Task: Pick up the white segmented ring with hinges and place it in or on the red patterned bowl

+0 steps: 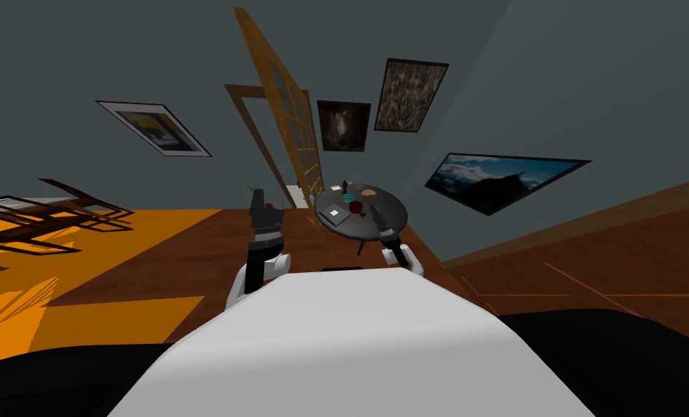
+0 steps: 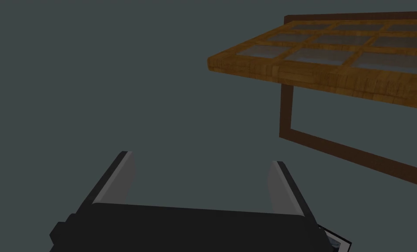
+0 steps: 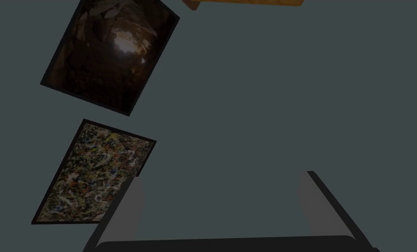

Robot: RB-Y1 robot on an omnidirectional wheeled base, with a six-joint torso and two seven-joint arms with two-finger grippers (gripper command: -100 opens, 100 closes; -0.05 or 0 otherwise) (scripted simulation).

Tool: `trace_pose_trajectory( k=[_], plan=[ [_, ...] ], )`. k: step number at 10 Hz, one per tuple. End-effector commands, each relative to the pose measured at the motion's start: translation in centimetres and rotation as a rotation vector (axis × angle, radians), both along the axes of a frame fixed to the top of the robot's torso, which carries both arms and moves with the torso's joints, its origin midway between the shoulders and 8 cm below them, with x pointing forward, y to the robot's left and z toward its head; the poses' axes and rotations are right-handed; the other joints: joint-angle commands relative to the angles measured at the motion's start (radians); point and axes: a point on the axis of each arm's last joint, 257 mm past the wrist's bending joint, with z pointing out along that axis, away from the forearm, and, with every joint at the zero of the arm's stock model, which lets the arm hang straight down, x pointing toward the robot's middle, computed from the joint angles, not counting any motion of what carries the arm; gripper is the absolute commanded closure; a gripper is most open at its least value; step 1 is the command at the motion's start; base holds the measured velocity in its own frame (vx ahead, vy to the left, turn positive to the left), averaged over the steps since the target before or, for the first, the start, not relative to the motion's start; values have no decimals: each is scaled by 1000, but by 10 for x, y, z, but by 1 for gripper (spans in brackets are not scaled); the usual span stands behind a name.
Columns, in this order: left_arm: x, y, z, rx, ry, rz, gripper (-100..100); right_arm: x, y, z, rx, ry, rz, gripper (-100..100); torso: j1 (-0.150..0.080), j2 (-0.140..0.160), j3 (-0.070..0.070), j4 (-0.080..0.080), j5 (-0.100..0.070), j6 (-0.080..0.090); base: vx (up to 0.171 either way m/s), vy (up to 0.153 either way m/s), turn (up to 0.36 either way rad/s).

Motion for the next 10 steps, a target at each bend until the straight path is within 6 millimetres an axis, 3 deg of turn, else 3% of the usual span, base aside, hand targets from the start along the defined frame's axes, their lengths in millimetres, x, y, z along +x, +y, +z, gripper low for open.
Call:
trace_pose_trajectory(
  k=[1, 5, 10],
  plan=[
    [0, 0, 0, 0, 0, 0, 0, 10, 4, -15, -83, 12, -5, -100, 0, 0, 0, 0, 0, 0, -9, 0, 32],
    [0, 0, 0, 0, 0, 0, 0, 34, 10, -47, -315, 23, -21, -100, 0, 0, 0, 0, 0, 0, -17, -1, 46],
    [0, 0, 0, 0, 0, 0, 0, 60, -2, -95, -568, 58, -55, -100, 0, 0, 0, 0, 0, 0, -13, 5, 52]
  ],
)
